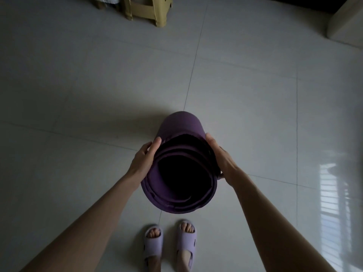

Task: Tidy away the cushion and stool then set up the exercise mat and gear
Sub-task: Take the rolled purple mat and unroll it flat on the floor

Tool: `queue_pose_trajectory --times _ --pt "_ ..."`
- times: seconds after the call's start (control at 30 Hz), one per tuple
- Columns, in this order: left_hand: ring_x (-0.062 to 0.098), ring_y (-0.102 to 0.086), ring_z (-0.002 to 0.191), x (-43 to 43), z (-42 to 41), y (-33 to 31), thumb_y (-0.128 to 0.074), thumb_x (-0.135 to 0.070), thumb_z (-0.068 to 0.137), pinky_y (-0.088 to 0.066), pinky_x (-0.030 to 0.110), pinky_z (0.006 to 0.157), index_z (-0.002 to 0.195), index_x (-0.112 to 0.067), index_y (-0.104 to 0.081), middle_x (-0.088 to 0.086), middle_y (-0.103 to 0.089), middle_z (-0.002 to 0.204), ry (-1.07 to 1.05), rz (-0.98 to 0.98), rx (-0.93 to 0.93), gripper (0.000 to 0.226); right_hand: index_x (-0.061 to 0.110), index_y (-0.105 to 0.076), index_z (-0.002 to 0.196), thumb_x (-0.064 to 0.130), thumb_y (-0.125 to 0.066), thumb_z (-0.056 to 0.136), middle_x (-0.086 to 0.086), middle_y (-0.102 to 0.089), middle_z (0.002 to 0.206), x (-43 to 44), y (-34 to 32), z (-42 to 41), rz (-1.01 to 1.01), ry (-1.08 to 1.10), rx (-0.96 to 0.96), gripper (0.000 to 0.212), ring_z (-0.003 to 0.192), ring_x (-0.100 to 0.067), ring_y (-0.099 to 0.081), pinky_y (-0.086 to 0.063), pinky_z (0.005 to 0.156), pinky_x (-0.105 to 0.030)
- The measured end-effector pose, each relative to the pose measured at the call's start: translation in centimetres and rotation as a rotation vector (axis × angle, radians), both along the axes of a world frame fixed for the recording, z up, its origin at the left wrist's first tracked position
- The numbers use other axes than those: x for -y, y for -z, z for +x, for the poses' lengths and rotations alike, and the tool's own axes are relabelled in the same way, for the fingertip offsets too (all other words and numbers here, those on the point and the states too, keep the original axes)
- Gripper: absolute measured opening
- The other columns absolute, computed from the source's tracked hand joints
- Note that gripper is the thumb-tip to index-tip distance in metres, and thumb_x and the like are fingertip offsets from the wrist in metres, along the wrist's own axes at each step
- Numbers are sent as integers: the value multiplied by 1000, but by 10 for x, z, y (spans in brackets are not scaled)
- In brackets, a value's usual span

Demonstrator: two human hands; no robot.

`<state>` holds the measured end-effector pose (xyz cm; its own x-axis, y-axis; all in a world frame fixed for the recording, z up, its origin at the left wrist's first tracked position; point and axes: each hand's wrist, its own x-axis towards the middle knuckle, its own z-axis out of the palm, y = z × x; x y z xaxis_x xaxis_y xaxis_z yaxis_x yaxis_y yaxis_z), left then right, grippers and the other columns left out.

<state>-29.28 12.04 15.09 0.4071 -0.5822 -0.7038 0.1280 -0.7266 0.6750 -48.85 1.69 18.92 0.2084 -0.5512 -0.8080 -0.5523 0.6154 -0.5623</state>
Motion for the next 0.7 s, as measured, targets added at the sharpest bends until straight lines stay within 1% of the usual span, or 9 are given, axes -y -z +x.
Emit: queue_pose_trajectory --times 0.07,0.1,0.23,0.33,0.43,0.5,0.57,0.63,0.7 --pt "11 -58 112 -13 1 7 -50 -89 57 -44 40 102 127 -33 -55 -11 -60 124 26 20 -80 89 22 -56 122 91 -37 58 -2 -63 106 -9 2 -2 9 -32 14 96 80 -14 -59 -53 73 -40" --pt "11 -59 110 -18 1 10 -52 -89 55 -45 38 100 126 -33 -56 -10 -61 123 39 31 -124 90 23 -56 124 90 -39 59 -1 -61 110 -15 5 -1 19 -31 23 96 79 -12 -57 -49 73 -36" --pt "10 -58 101 -40 -6 19 -60 -73 70 -45 24 80 135 -21 -43 -4 -55 127 70 118 -150 85 17 -56 129 92 -57 40 -4 -59 124 -41 38 0 122 24 -68 116 99 -23 -60 -45 83 -38" --pt "15 -60 106 -59 -7 25 -71 -58 70 -44 26 85 141 -21 -38 1 -58 128 35 108 -115 87 7 -61 118 73 -70 58 -6 -65 114 -66 57 -4 116 102 -41 89 91 -20 -64 -51 73 -30" --pt "6 -70 85 -74 1 30 -75 -37 75 -50 15 70 111 -26 -62 -2 -71 106 50 12 -130 39 3 -63 111 59 -80 59 -10 -69 107 -90 75 -2 92 185 -1 79 91 -23 -69 -57 82 -35" --pt "5 -70 78 -79 10 30 -75 -23 78 -51 12 65 103 -27 -64 -2 -71 102 55 -57 -102 27 3 -66 106 53 -83 59 -11 -71 102 -105 81 7 81 248 38 71 89 -24 -70 -57 84 -37" --pt "7 -69 79 -84 27 26 -78 -18 75 -54 16 69 108 -23 -65 2 -71 103 86 -106 -52 36 2 -68 102 43 -83 66 -12 -73 97 -122 85 23 63 289 80 57 88 -24 -71 -58 82 -38" --pt "11 -68 89 -91 56 21 -82 -33 63 -54 26 82 116 -23 -64 0 -71 103 171 -119 61 57 4 -69 96 36 -80 72 -12 -73 94 -140 84 47 46 317 125 42 86 -25 -71 -59 80 -39" --pt "12 -65 102 -97 88 14 -75 -52 54 -49 33 95 123 -26 -61 -4 -71 107 296 -112 219 75 11 -68 85 30 -77 77 -11 -72 92 -156 83 75 39 313 167 23 83 -23 -69 -59 77 -37"
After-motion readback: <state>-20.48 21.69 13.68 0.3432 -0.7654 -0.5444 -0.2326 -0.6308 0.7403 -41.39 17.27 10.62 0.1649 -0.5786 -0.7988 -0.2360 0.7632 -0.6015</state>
